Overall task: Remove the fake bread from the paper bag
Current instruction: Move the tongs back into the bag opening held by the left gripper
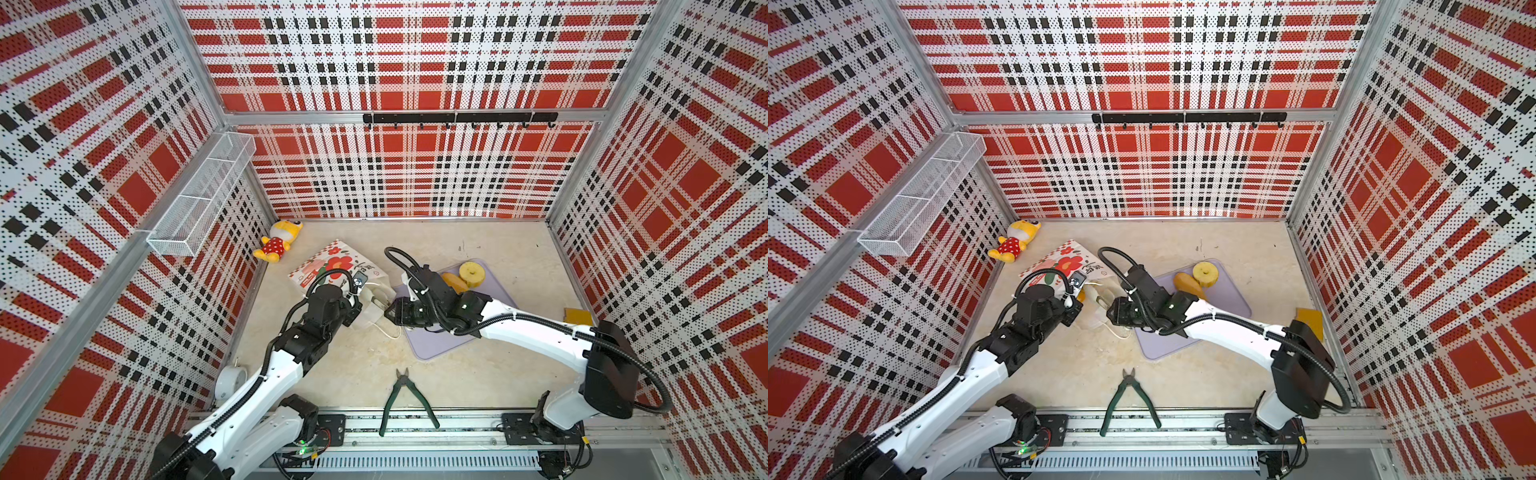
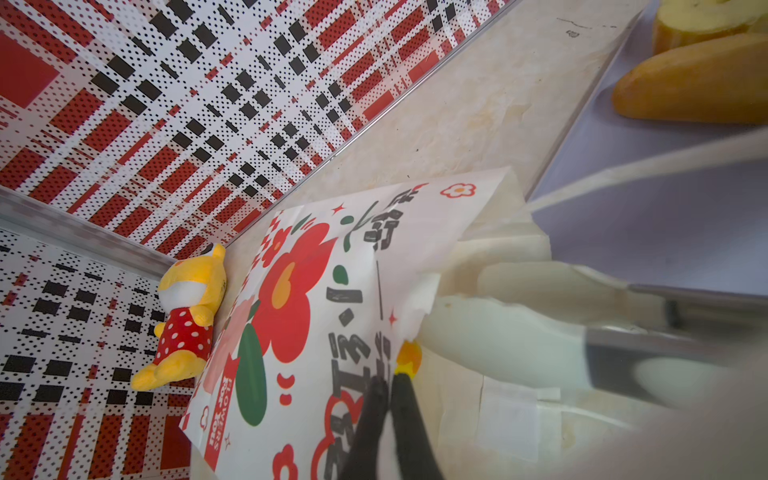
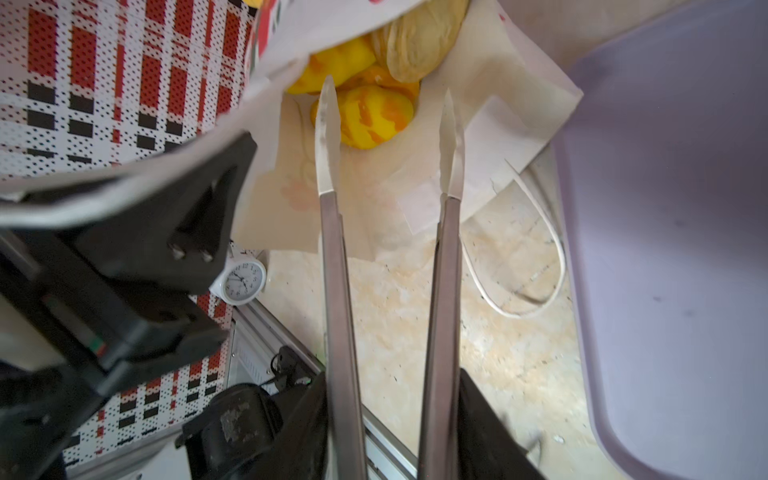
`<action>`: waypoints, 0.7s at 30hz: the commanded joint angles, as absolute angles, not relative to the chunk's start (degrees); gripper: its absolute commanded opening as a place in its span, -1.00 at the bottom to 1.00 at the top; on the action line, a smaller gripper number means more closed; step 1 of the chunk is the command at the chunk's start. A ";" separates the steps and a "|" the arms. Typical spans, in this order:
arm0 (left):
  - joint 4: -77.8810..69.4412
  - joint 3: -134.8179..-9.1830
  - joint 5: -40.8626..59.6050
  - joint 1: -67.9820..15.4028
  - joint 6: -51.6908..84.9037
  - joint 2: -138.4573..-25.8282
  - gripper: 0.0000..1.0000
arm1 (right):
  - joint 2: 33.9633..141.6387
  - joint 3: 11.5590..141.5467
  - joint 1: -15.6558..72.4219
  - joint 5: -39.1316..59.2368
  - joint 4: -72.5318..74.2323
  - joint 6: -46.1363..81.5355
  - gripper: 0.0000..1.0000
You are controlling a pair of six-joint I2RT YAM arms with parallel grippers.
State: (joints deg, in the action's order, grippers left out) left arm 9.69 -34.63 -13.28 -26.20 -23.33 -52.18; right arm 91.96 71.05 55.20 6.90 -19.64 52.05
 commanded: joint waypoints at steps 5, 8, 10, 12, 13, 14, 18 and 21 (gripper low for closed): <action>7.07 -33.16 -11.80 -26.36 -22.11 -52.16 -1.00 | 99.10 77.85 53.39 5.88 -15.38 54.67 -0.04; 7.03 -32.63 -11.44 -26.63 -21.02 -51.87 -1.00 | 101.58 79.28 52.58 7.83 -14.51 55.85 -0.04; 6.90 -32.26 -11.82 -27.19 -20.66 -51.75 -1.00 | 103.16 81.14 52.43 7.66 -15.75 55.58 -0.04; 6.77 -31.99 -12.13 -27.90 -20.54 -51.77 -1.00 | 104.43 82.18 52.24 7.54 -15.52 55.64 -0.06; 6.77 -31.95 -12.38 -28.12 -20.57 -51.87 -1.00 | 105.17 82.83 52.03 7.88 -15.42 55.78 -0.07; 6.77 -32.00 -12.48 -28.37 -20.61 -51.99 -1.00 | 105.89 83.31 51.94 8.00 -15.20 55.85 -0.08; 6.68 -32.09 -12.78 -28.54 -20.58 -52.22 -1.00 | 108.02 85.50 51.72 9.16 -13.28 56.04 -0.10; 6.68 -31.99 -12.87 -28.56 -20.58 -52.12 -1.00 | 109.06 87.40 51.76 9.58 -13.78 55.72 -0.11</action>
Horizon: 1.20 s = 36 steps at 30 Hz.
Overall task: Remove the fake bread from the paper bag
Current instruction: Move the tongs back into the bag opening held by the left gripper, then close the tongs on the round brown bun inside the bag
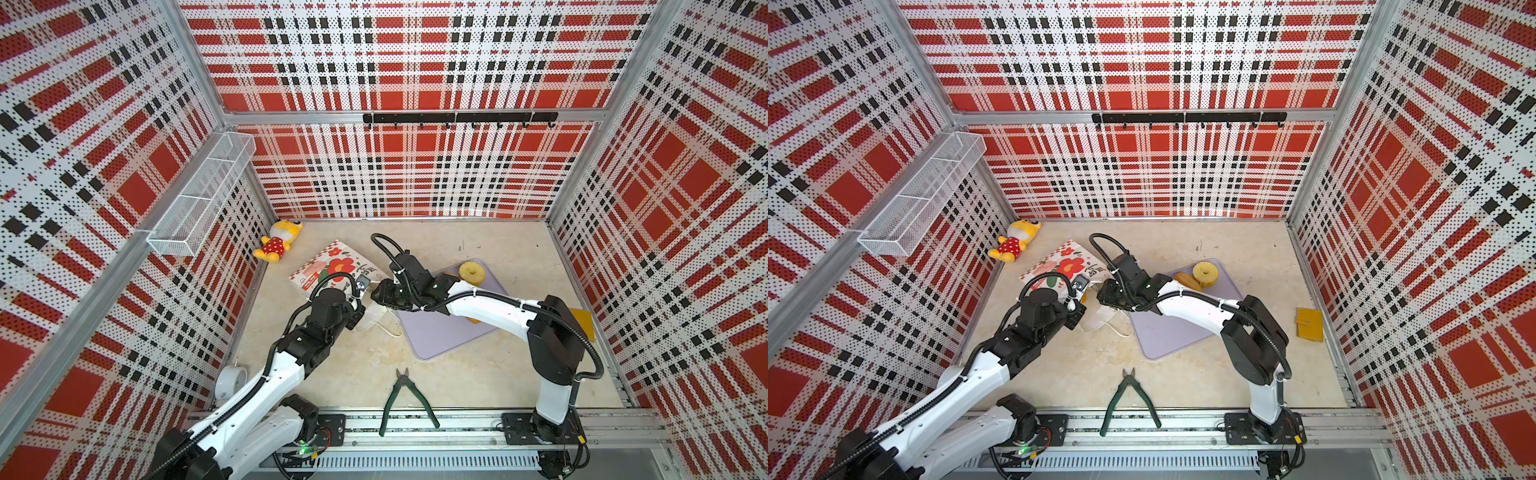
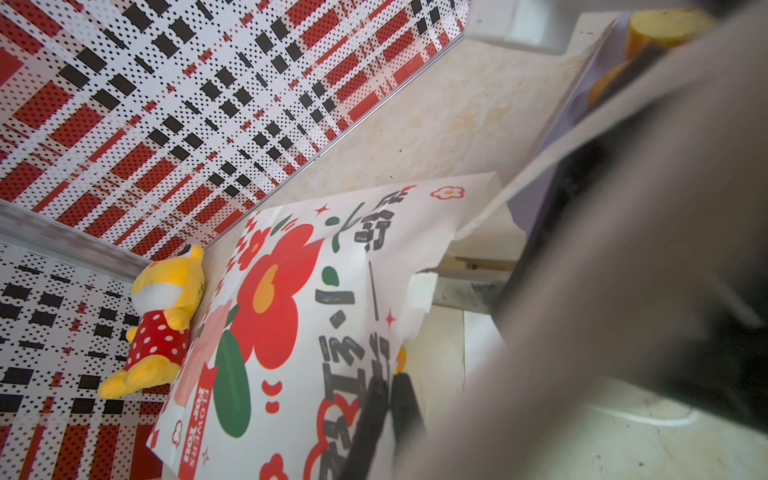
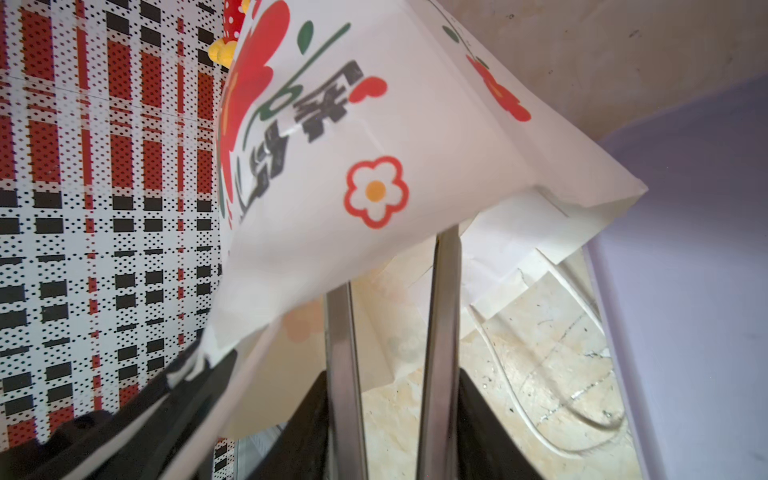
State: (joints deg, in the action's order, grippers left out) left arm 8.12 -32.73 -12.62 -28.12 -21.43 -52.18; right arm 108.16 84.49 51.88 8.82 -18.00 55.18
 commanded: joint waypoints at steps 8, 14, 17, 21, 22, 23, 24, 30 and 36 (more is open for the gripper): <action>6.59 -31.90 -12.99 -28.61 -20.23 -52.16 -1.00 | 110.02 89.95 51.68 8.18 -18.78 53.50 -0.42; 6.58 -32.08 -13.60 -28.69 -19.55 -52.21 -1.00 | 106.44 84.86 51.85 7.73 -18.13 52.41 -1.00; 6.28 -32.26 -13.93 -28.57 -17.94 -52.31 -1.00 | 103.80 81.08 52.25 9.58 -13.72 51.49 -1.00; 6.06 -33.12 -14.06 -27.36 -15.96 -52.99 -1.00 | 100.66 77.35 53.29 11.60 -10.92 50.57 -1.00; 5.98 -33.40 -14.07 -26.80 -15.51 -53.09 -1.00 | 99.49 76.23 53.69 11.78 -10.22 50.41 -1.00; 5.92 -33.65 -13.99 -26.19 -15.15 -53.30 -1.00 | 98.41 75.18 53.96 12.02 -9.26 50.41 -1.00; 5.97 -33.90 -13.91 -25.66 -14.79 -53.50 -1.00 | 97.19 74.05 54.29 12.13 -8.43 50.44 -1.00; 6.06 -35.07 -13.27 -23.41 -13.56 -53.96 -1.00 | 88.99 67.71 56.16 11.36 -8.08 51.41 -1.00; 6.50 -35.03 -13.19 -23.10 -13.60 -53.88 -1.00 | 77.66 58.88 58.07 8.94 -10.40 53.00 -1.00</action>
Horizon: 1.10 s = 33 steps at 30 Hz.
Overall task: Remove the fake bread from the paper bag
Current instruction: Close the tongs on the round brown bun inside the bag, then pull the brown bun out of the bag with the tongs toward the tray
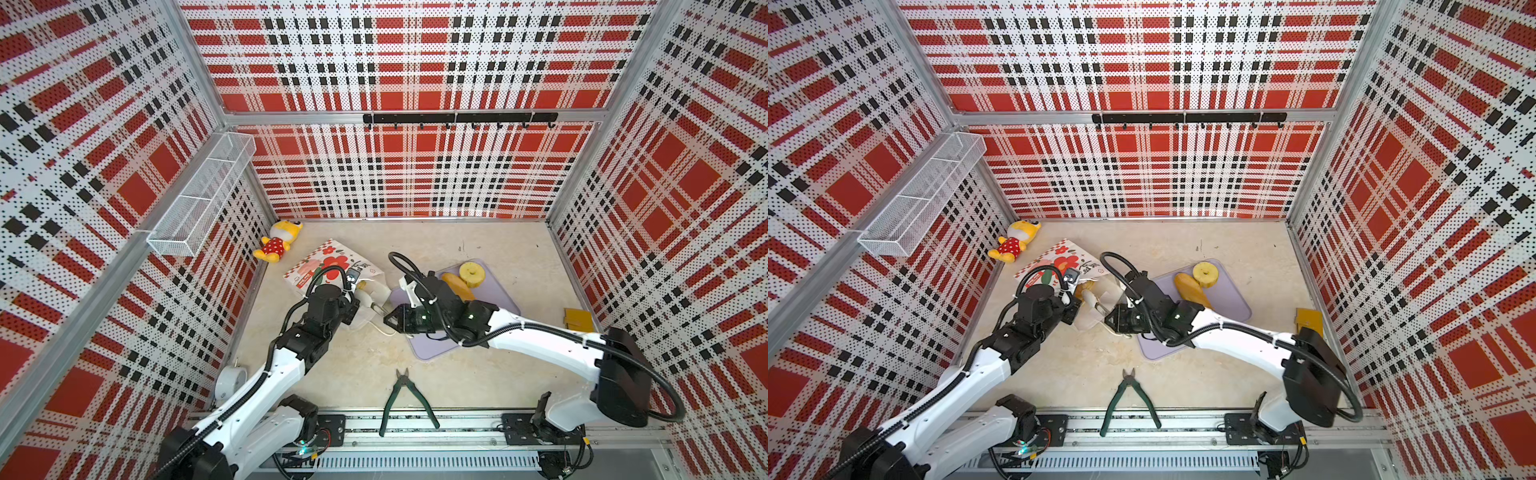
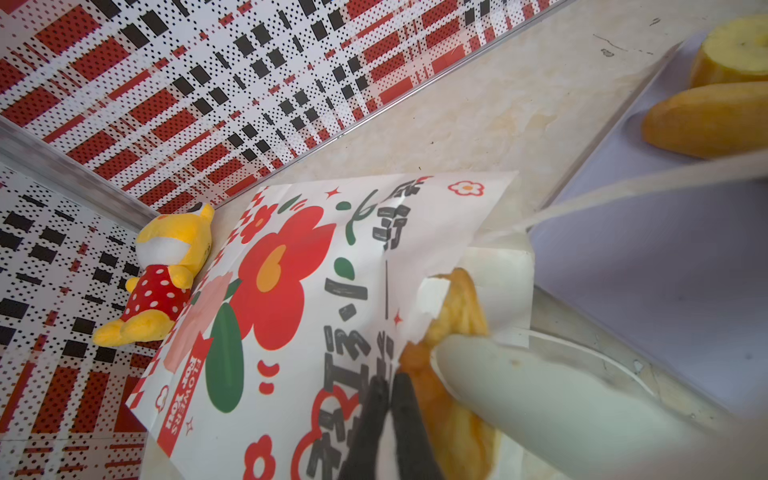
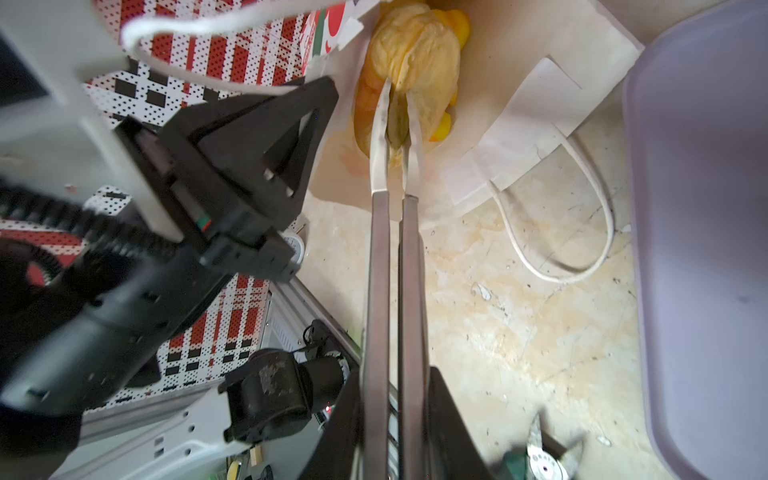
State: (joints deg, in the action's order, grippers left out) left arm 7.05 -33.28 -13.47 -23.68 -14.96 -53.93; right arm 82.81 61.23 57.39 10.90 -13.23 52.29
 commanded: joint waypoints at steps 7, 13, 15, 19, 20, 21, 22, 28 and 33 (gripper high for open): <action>7.20 -34.94 -13.19 -22.90 -13.79 -53.13 -1.00 | 59.74 52.44 57.91 -0.50 -25.18 52.66 -1.00; 7.64 -34.76 -12.66 -23.05 -13.54 -52.81 -1.00 | 45.12 49.21 44.53 1.41 -37.14 50.37 -1.00; 7.88 -34.72 -12.66 -23.22 -13.36 -52.65 -1.00 | 42.18 48.36 37.53 5.61 -39.01 48.62 -1.00; 8.00 -34.45 -12.85 -23.67 -13.28 -52.43 -1.00 | 39.57 45.96 25.27 14.14 -41.46 45.67 -1.00; 8.16 -34.45 -12.92 -23.79 -13.27 -52.37 -1.00 | 39.01 45.19 23.00 15.69 -41.64 45.25 -1.00; 8.17 -34.45 -12.96 -23.92 -13.35 -52.30 -1.00 | 38.52 44.57 21.28 16.76 -41.87 45.04 -1.00; 8.26 -34.45 -12.98 -24.06 -13.27 -52.31 -1.00 | 37.96 43.83 19.76 17.74 -42.05 44.88 -1.00; 8.68 -34.54 -12.41 -24.21 -13.62 -52.42 -1.00 | 35.73 40.32 12.37 22.69 -43.84 41.92 -1.00; 8.79 -34.45 -12.31 -24.30 -13.75 -52.30 -1.00 | 35.60 38.23 7.38 24.44 -45.08 39.33 -1.00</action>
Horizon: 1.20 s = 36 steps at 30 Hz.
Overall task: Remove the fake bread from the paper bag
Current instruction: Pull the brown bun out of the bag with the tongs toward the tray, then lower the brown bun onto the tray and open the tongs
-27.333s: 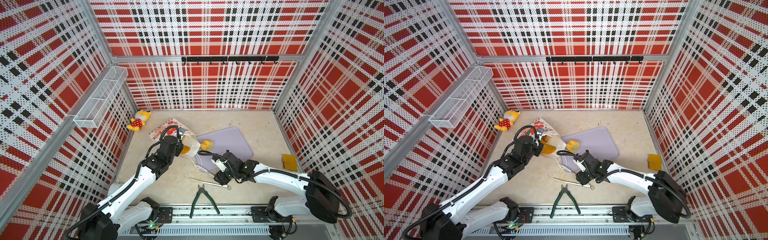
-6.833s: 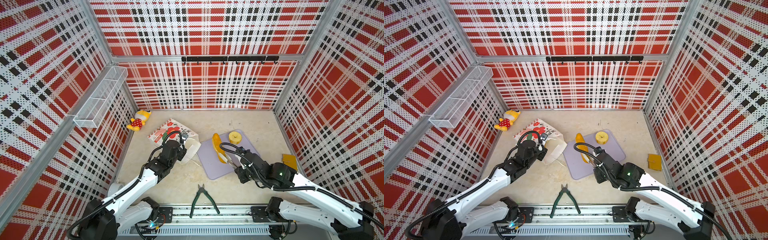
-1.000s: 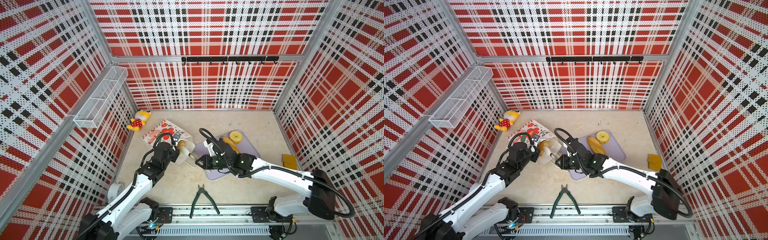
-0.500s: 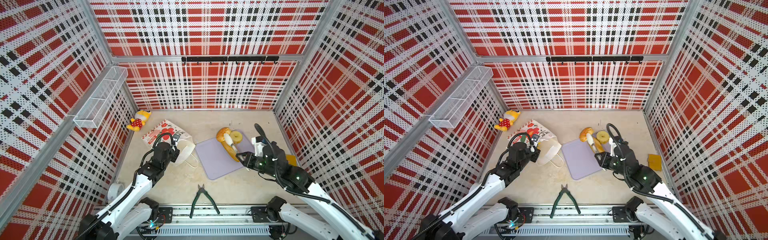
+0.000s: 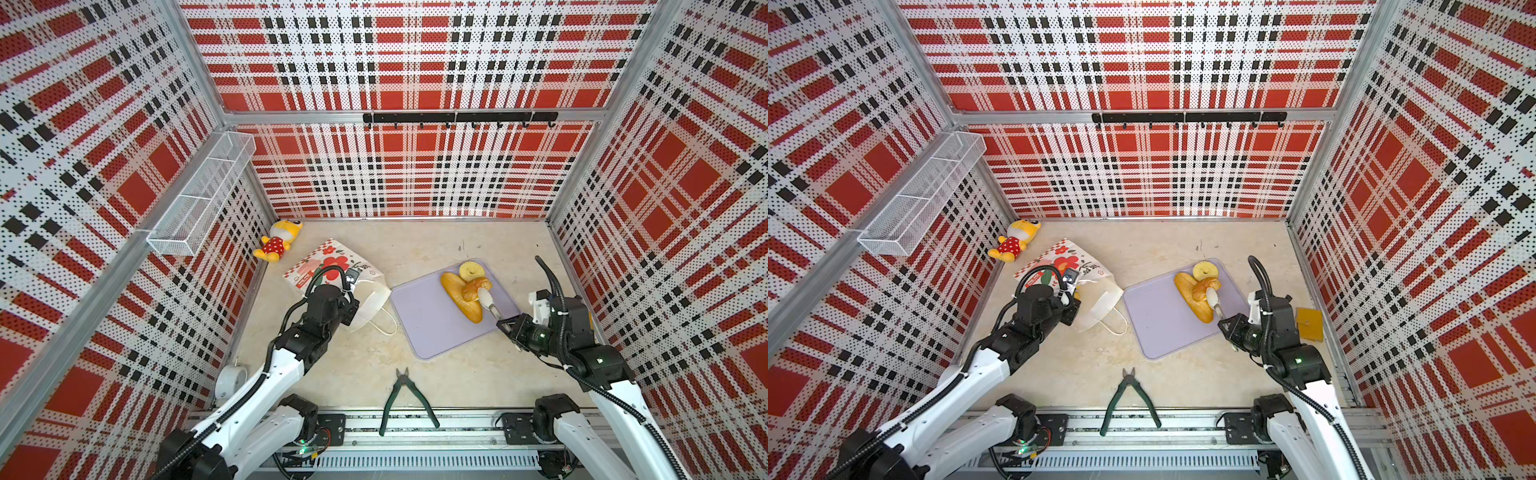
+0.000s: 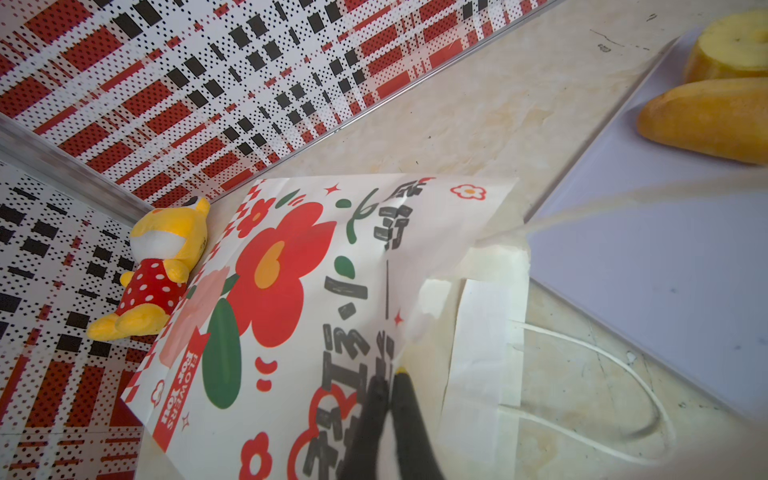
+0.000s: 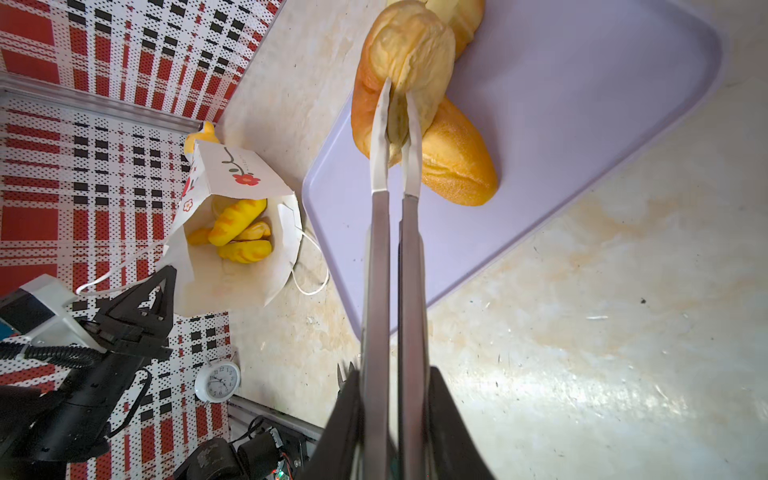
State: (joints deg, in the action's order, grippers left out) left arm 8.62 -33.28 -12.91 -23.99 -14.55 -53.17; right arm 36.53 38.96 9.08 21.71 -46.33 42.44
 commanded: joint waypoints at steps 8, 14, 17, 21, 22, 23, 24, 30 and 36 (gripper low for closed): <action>8.96 -34.29 -12.27 -24.35 -13.90 -52.07 -1.00 | 35.24 39.50 3.37 27.50 -43.80 37.68 -1.00; 8.95 -34.23 -12.33 -24.52 -13.96 -52.11 -1.00 | 35.98 39.87 0.05 29.73 -42.44 37.66 -1.00; 8.96 -34.11 -12.35 -24.50 -14.06 -52.06 -1.00 | 36.00 38.73 -1.69 31.35 -40.27 38.22 -1.00; 8.88 -34.10 -12.24 -24.59 -14.04 -52.10 -1.00 | 37.23 36.65 -2.97 32.39 -37.53 38.41 -1.00; 8.88 -34.10 -12.25 -24.55 -14.10 -52.19 -1.00 | 37.55 35.78 -3.07 32.67 -36.53 38.47 -1.00; 8.79 -34.10 -12.28 -24.56 -14.12 -52.12 -1.00 | 37.82 34.88 -3.12 32.98 -35.52 38.63 -1.00; 8.79 -34.15 -12.30 -24.61 -14.19 -52.14 -1.00 | 38.12 33.90 -3.33 33.10 -34.84 38.78 -1.00; 9.42 -34.51 -12.40 -24.63 -16.49 -51.97 -1.00 | 37.40 29.91 -3.69 30.78 -35.76 37.80 -0.98; 10.10 -35.00 -12.26 -24.20 -18.63 -51.89 -1.00 | 35.07 30.34 -3.69 25.69 -44.32 38.59 -0.22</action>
